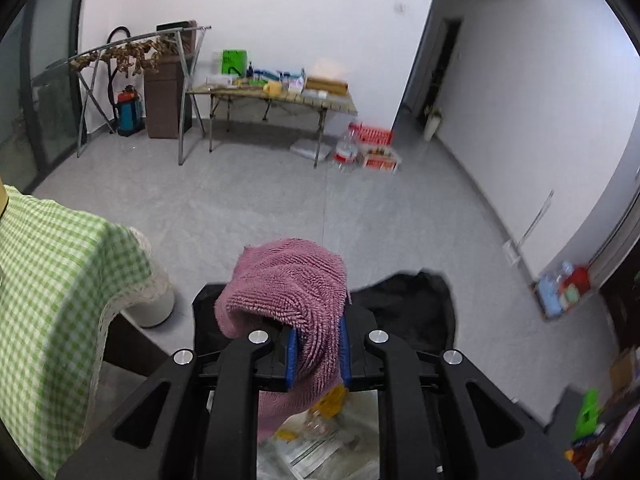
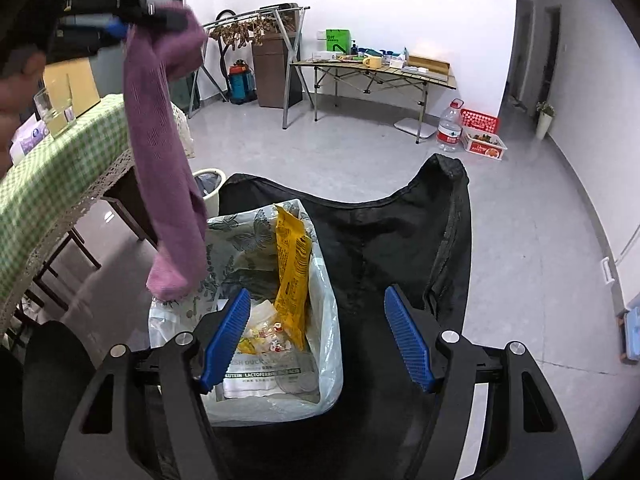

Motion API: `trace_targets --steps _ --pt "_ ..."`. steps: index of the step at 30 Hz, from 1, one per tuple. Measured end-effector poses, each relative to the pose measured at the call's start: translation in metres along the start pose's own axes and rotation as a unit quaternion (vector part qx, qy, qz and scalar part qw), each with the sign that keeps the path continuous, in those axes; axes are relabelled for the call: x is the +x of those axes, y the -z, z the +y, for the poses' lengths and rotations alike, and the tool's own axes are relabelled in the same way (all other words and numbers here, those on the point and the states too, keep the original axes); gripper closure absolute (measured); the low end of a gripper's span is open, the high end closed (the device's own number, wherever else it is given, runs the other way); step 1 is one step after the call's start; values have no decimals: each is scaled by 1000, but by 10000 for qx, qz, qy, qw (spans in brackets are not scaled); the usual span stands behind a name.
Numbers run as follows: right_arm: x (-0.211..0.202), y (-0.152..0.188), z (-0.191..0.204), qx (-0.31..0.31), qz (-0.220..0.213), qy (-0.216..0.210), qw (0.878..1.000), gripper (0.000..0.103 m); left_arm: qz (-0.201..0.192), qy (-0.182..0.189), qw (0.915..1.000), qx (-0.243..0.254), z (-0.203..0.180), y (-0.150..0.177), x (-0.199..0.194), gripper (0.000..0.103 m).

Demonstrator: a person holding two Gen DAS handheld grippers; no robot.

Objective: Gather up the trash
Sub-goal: 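Lower the maroon cloth into the white trash bag and open the left gripper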

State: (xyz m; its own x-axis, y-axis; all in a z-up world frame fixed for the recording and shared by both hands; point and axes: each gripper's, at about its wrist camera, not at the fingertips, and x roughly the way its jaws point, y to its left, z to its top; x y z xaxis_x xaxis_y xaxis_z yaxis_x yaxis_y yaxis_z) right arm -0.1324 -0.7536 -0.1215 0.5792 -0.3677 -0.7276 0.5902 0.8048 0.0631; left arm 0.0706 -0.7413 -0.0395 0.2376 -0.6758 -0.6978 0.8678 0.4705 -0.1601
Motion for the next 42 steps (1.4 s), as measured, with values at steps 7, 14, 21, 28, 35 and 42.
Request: trace_targets --steps 7,14,21,28,35,42 --pt "10 6 9 -84 143 -61 9998 36 789 73 9969 -27 9 31 33 59" --pt "14 7 4 54 184 -109 9998 36 1376 -385 9897 -45 28 65 48 34" --pt "20 8 11 -78 289 83 9995 36 1408 48 9900 -49 32 84 16 34" --pt "21 7 14 -110 285 171 9994 36 2281 356 9728 193 3 38 14 27" --pt "20 8 9 -36 240 64 9997 36 3376 909 9317 984 -37 28 12 15" --pt "15 9 11 -67 67 -117 9999 36 3935 1057 9125 -367 -11 31 30 15"
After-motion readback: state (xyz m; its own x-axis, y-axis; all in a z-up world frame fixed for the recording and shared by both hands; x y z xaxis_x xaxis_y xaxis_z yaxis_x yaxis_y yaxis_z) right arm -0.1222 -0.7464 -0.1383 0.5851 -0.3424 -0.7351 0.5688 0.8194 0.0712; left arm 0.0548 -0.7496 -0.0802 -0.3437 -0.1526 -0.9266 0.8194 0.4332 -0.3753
